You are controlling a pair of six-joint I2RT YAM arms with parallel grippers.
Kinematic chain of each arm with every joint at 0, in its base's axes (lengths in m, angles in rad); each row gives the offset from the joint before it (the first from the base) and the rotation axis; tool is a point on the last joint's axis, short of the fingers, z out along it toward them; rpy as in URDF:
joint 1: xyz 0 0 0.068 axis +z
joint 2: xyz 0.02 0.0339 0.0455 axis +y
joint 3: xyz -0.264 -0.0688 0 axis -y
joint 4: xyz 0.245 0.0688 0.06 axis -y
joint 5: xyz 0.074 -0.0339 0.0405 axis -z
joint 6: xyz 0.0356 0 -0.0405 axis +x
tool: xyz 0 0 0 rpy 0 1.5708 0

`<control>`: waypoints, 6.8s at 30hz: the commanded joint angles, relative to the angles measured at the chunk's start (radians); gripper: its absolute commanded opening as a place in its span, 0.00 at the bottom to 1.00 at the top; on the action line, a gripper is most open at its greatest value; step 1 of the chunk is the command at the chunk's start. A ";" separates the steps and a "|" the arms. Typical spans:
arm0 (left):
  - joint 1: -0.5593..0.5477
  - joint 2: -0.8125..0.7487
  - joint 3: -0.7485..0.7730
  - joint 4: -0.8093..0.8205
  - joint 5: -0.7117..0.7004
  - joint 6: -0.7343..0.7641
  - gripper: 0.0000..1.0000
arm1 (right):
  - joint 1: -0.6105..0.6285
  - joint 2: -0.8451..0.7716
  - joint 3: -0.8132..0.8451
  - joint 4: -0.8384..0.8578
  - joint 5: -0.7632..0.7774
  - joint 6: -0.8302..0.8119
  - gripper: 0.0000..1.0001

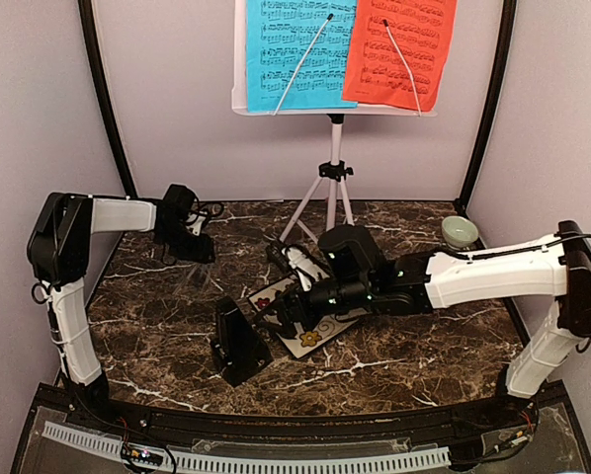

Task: Set up the instrument practice props

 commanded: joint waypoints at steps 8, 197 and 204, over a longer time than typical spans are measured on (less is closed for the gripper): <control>0.004 -0.317 -0.159 -0.002 0.029 -0.026 0.64 | 0.004 0.033 -0.159 0.050 0.058 0.021 0.67; 0.016 -0.968 -0.549 0.049 0.084 -0.217 0.39 | -0.169 -0.254 -0.292 0.117 0.250 0.085 0.96; 0.025 -0.956 -0.536 0.054 0.098 -0.207 0.42 | -0.178 -0.263 -0.261 0.095 0.267 0.043 1.00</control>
